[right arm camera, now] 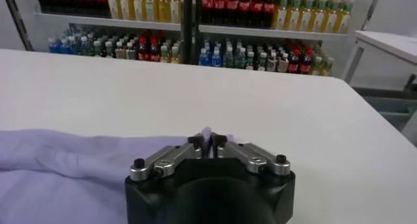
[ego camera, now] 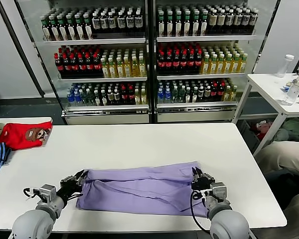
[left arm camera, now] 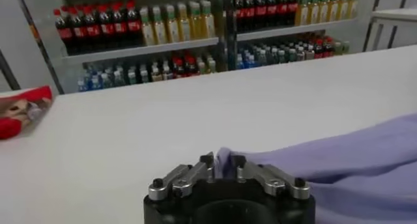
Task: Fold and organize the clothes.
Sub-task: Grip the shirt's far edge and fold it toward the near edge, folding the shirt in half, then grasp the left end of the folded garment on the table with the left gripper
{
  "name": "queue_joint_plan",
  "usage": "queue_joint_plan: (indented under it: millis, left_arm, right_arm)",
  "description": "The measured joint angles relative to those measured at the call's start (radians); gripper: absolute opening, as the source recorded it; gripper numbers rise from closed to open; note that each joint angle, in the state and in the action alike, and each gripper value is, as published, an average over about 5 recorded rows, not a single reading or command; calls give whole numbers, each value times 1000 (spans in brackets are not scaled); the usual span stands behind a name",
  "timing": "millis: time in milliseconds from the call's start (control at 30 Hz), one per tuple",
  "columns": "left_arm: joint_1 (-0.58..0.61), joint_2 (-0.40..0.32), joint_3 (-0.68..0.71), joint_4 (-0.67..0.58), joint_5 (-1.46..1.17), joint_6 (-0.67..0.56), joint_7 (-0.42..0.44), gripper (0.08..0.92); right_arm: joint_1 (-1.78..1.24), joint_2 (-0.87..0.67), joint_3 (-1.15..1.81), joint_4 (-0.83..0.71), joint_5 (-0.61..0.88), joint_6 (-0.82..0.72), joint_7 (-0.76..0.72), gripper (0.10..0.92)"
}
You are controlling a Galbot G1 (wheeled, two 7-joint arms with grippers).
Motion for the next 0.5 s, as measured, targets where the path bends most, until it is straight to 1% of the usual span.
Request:
queue_joint_plan:
  millis: [133,367,500]
  left_arm:
    - [12,-7,-10,-22,0,2,-30,443]
    - [44,-39,10,-76,-28,8,-114,642]
    - [55,-62,30,-88,-43,18,-160,752]
  right_arm:
    - [-27,-2,15,34,-16,-1,-1,493]
    - [-76,9,23,77,-59,-1,-10,701]
    - [-93,14,26,87,-80,-1,-13,795]
